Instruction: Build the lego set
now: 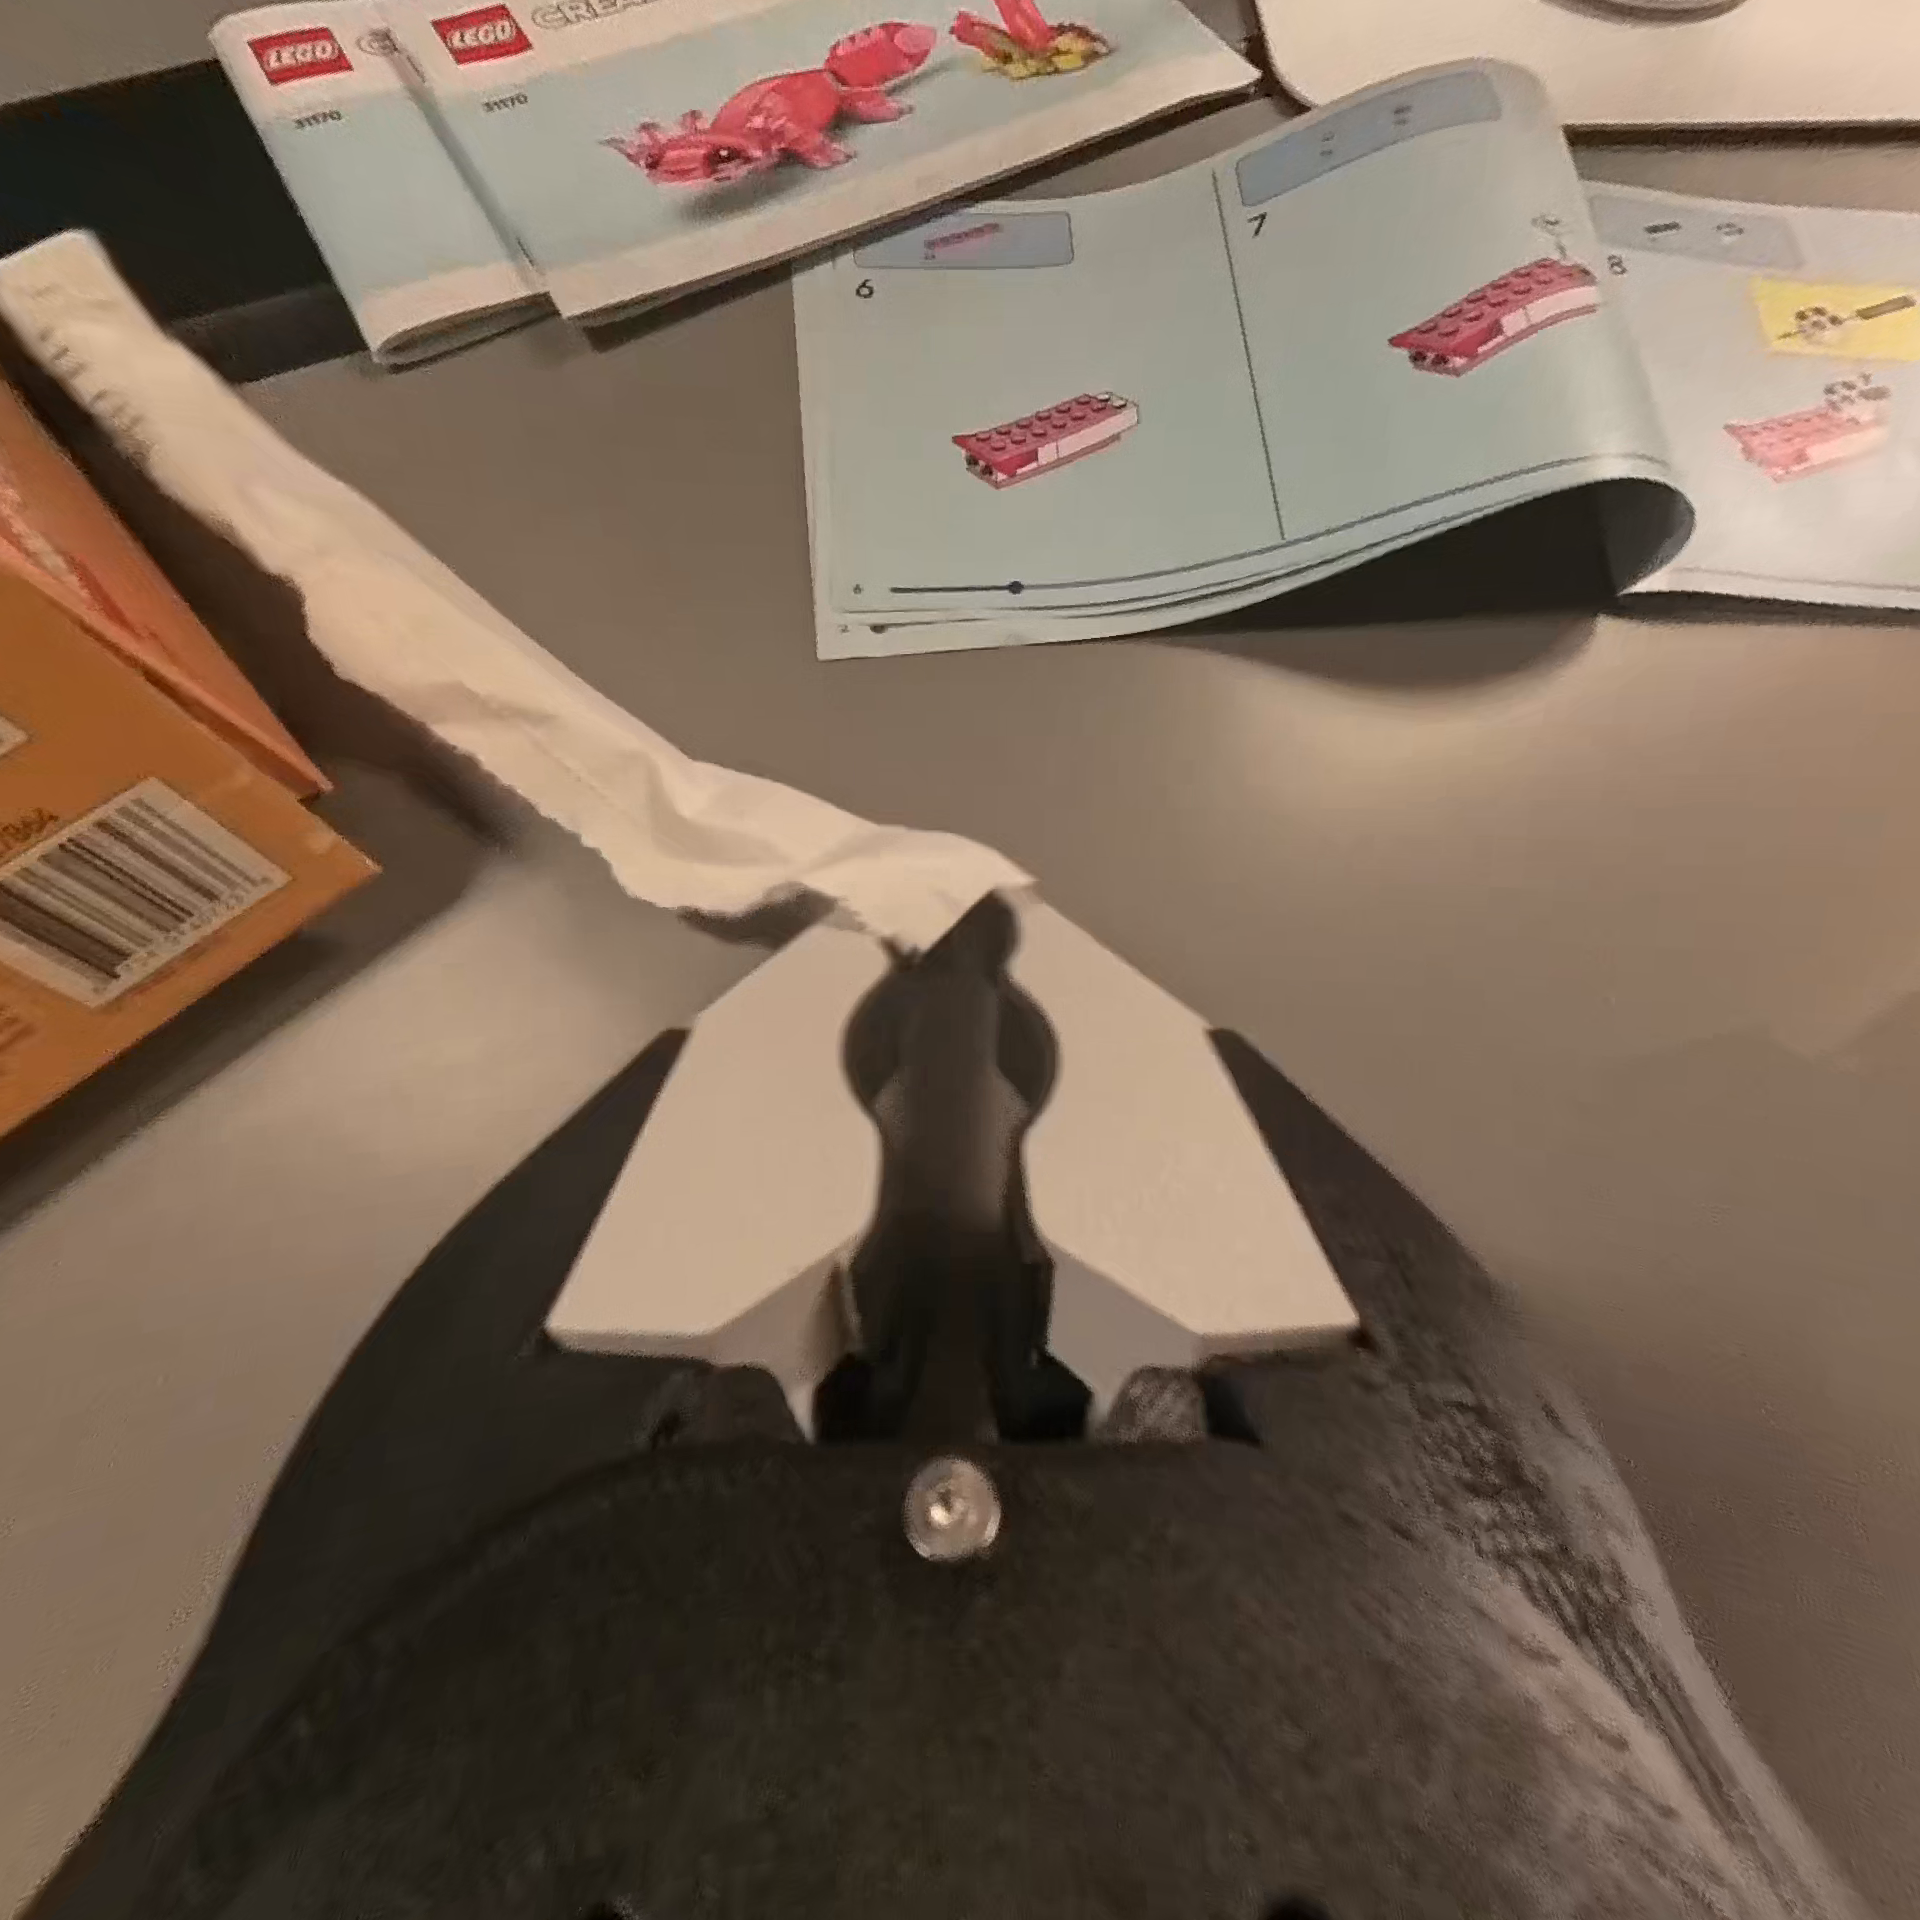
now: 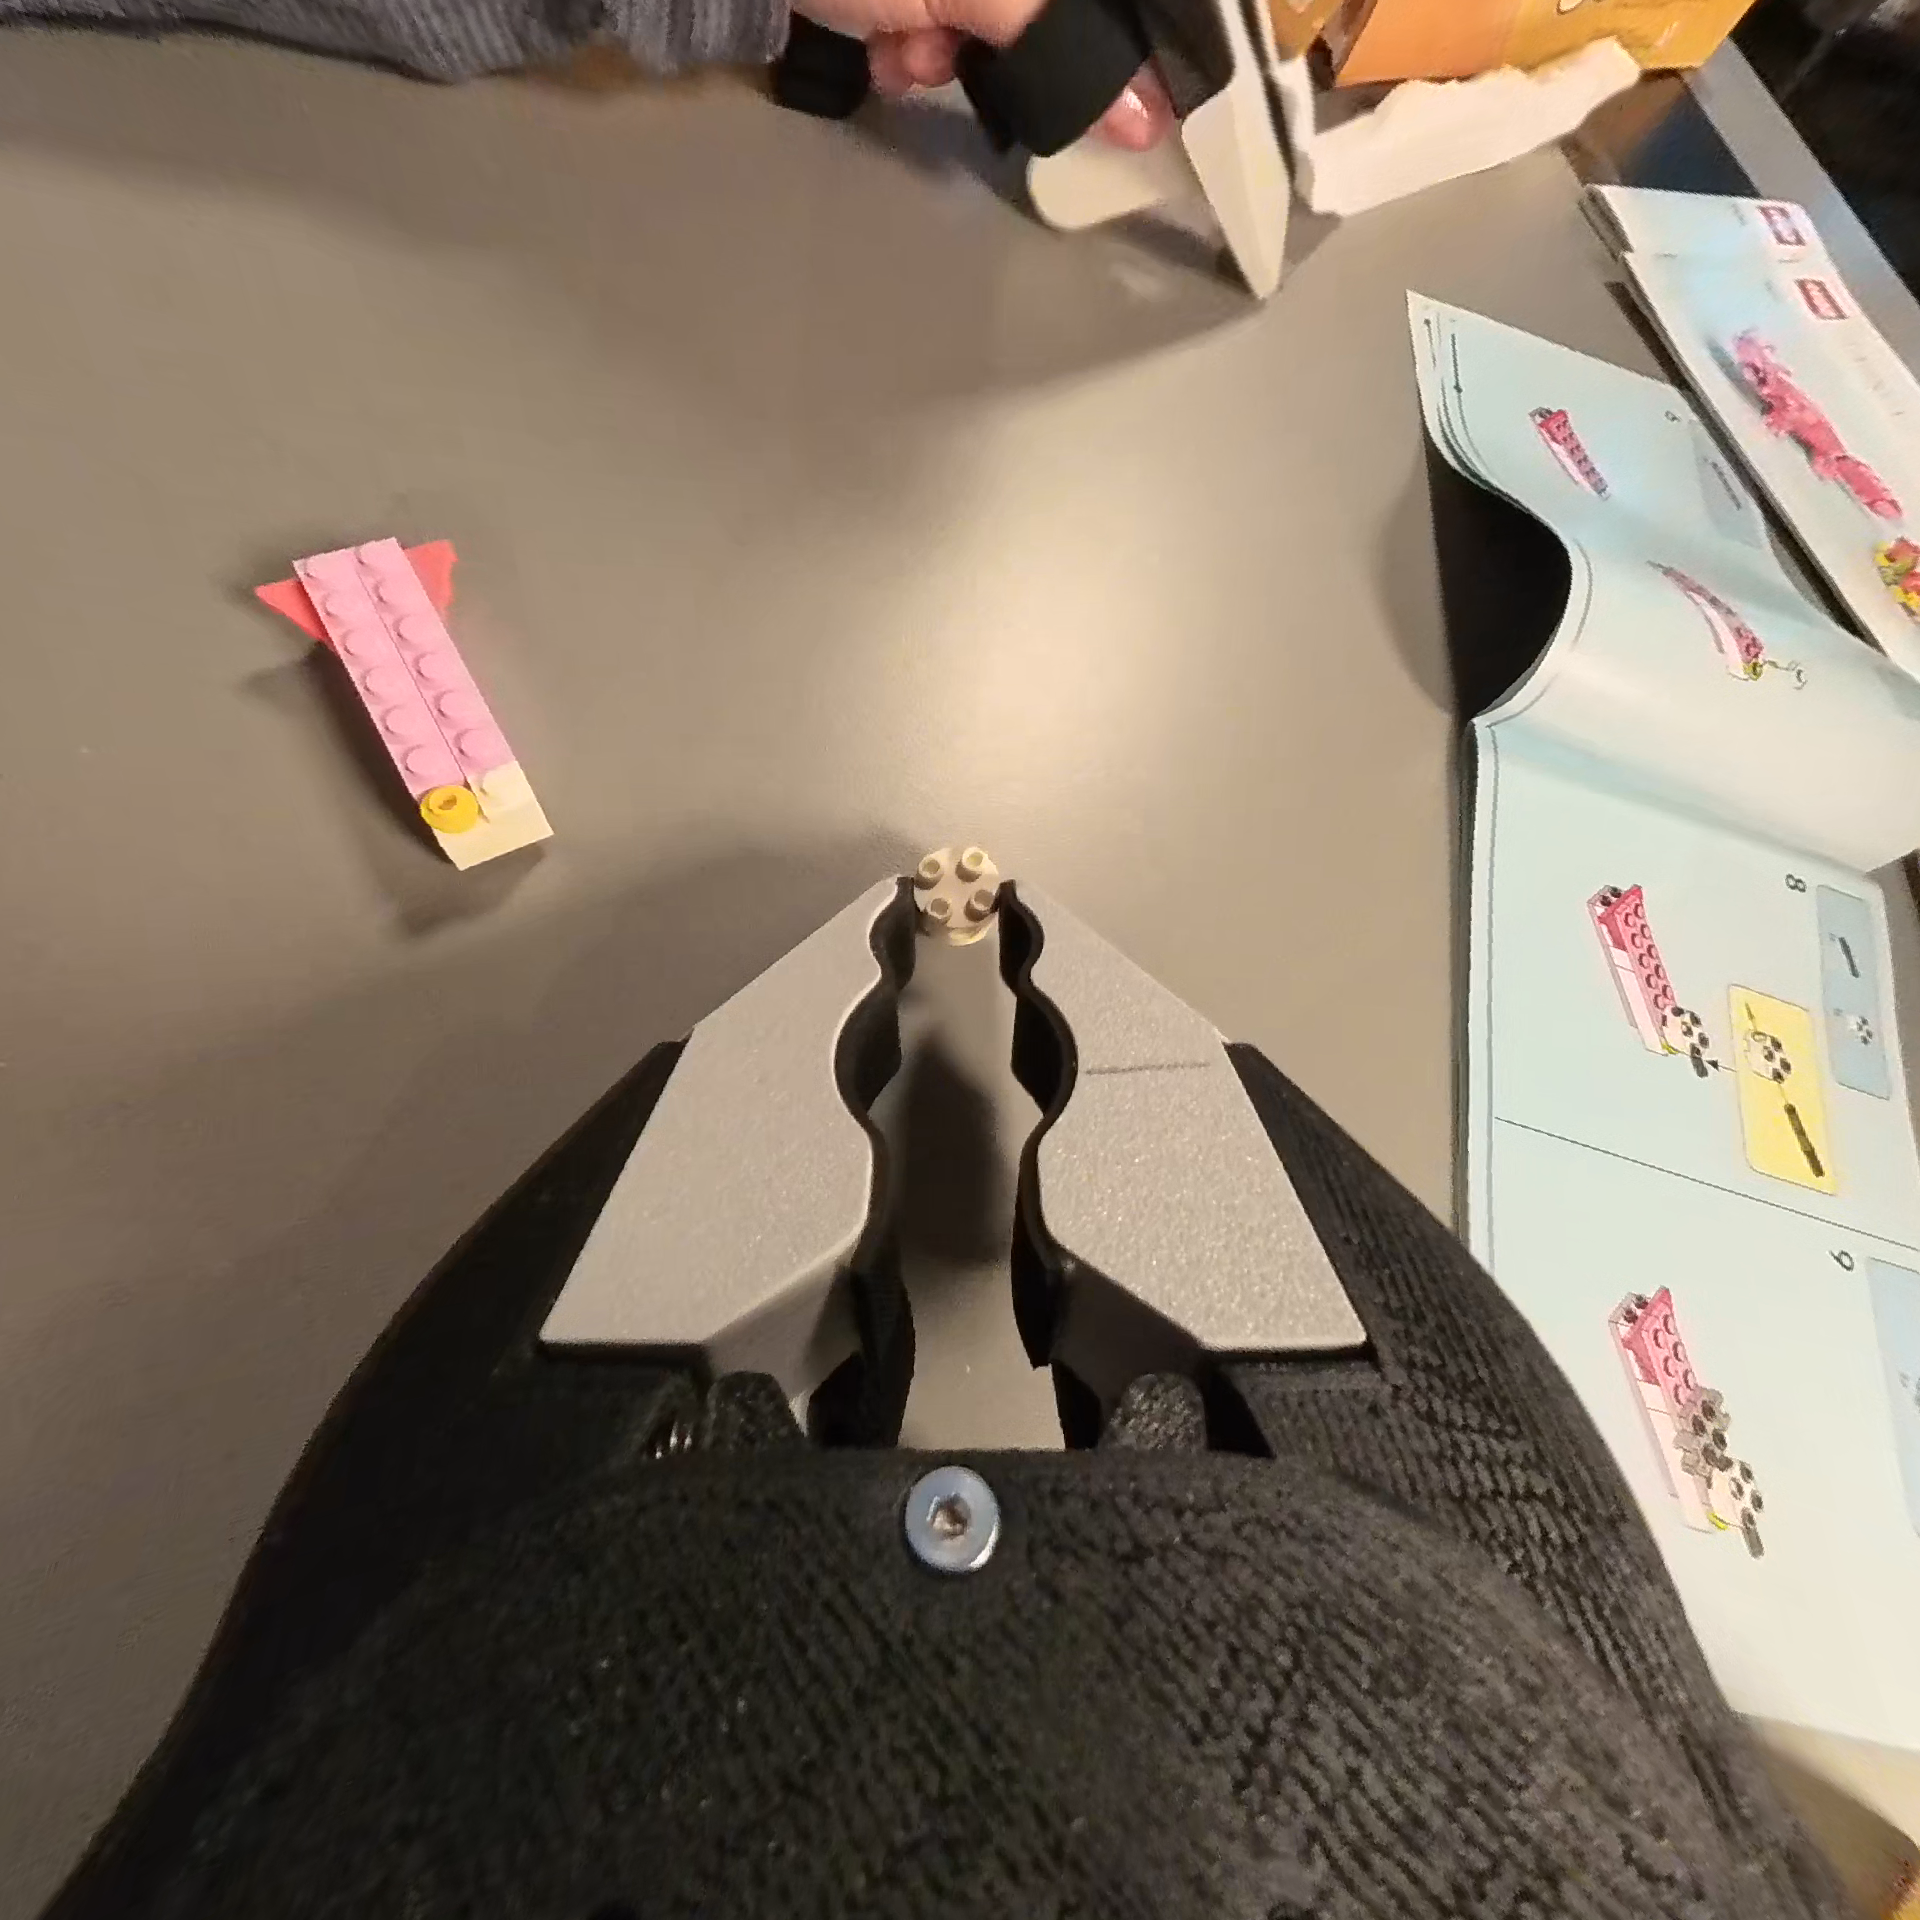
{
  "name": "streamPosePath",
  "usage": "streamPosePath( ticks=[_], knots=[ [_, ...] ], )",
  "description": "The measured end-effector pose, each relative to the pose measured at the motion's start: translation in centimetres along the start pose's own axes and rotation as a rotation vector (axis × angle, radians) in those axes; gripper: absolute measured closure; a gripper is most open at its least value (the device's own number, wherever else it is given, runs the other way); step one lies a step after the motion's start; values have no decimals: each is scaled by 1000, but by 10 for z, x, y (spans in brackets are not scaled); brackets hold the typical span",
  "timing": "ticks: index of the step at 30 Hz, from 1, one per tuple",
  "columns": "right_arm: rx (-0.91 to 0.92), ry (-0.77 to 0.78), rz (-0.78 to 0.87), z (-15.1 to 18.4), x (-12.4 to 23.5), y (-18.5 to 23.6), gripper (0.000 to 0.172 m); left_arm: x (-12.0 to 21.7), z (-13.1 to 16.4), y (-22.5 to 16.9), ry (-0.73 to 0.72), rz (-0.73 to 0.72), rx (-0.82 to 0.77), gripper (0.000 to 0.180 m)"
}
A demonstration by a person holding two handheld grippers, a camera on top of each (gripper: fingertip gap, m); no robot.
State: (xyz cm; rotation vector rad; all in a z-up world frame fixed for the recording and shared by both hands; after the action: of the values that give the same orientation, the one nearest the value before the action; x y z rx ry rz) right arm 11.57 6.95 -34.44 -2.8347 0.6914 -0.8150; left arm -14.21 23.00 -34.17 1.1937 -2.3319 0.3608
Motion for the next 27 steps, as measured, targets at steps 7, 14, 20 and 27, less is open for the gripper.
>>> streamPosePath(
  ticks=[7,14,20,27],
  knots=[
    [-51,5,-53,2,3,0,158,30,1,-48,-115,286,-244,177],
    [-50,-7,-203,3,9,9,158,69,29,-136,-20,916,-544,176],
    [-65,-6,-228,3,9,9,157,66,39,-140,50,870,-586,163],
    [-67,-5,-223,3,9,8,157,66,40,-128,80,824,-585,147]
  ],
)
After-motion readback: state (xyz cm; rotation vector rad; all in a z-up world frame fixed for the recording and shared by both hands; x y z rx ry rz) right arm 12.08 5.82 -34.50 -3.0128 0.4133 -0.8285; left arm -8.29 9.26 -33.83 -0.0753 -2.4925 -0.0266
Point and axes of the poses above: each gripper's, where its closed fingertips meet, x back along the fingers, z out of its underside, y = z × x across the jaws, the point moved 10 cm from there along x, back along the fingers, and after that the axes turned 8 degrees about -y, right-handed, at the moved point
